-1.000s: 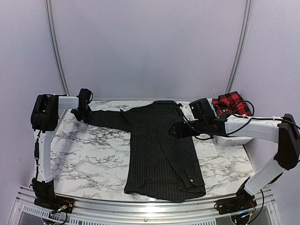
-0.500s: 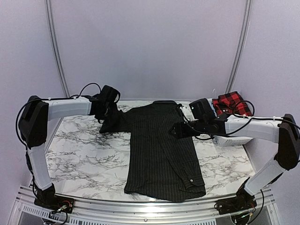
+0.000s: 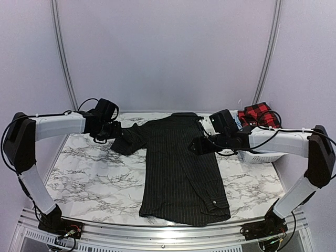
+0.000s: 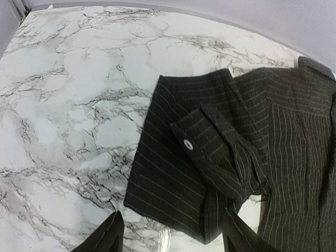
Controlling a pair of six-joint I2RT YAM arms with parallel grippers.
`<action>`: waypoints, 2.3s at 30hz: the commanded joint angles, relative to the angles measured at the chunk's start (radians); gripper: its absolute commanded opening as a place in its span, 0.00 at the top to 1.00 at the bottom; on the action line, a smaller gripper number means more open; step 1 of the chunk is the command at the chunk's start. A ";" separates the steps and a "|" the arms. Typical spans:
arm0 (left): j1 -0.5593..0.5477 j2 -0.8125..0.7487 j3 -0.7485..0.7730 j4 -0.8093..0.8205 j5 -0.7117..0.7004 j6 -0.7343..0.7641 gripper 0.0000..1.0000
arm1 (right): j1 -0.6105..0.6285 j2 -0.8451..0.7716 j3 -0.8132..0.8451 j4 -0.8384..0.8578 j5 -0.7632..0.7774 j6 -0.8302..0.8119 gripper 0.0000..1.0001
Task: Fold and stack the long sleeve shirts
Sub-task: Adjust the sleeve at the center of the board.
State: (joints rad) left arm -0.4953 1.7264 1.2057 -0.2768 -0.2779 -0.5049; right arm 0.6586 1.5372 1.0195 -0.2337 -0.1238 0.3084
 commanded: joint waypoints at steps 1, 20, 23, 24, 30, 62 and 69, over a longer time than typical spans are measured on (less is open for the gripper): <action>0.095 0.081 0.057 0.046 0.222 0.008 0.34 | 0.010 0.011 0.040 0.007 0.002 -0.008 0.46; 0.156 0.402 0.338 0.099 0.466 -0.052 0.61 | 0.010 -0.015 0.007 0.019 -0.004 0.006 0.46; 0.155 0.400 0.336 0.099 0.483 -0.049 0.76 | 0.011 -0.012 0.014 0.025 -0.012 0.001 0.46; 0.155 0.395 0.329 0.099 0.487 -0.047 0.81 | 0.010 -0.007 0.018 0.027 -0.015 -0.002 0.46; 0.136 0.304 0.267 0.123 0.518 -0.011 1.00 | 0.013 0.032 0.056 0.070 -0.045 -0.047 0.46; -0.051 -0.134 -0.040 0.149 0.626 0.067 1.00 | 0.152 0.338 0.241 0.595 -0.047 -0.113 0.22; -0.205 -0.289 -0.449 0.241 0.586 0.022 0.64 | 0.154 0.265 0.154 0.498 -0.012 -0.093 0.23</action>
State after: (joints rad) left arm -0.6083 1.4937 0.9279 -0.0856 0.3279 -0.4664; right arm 0.8082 1.8595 1.1992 0.3218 -0.1745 0.1917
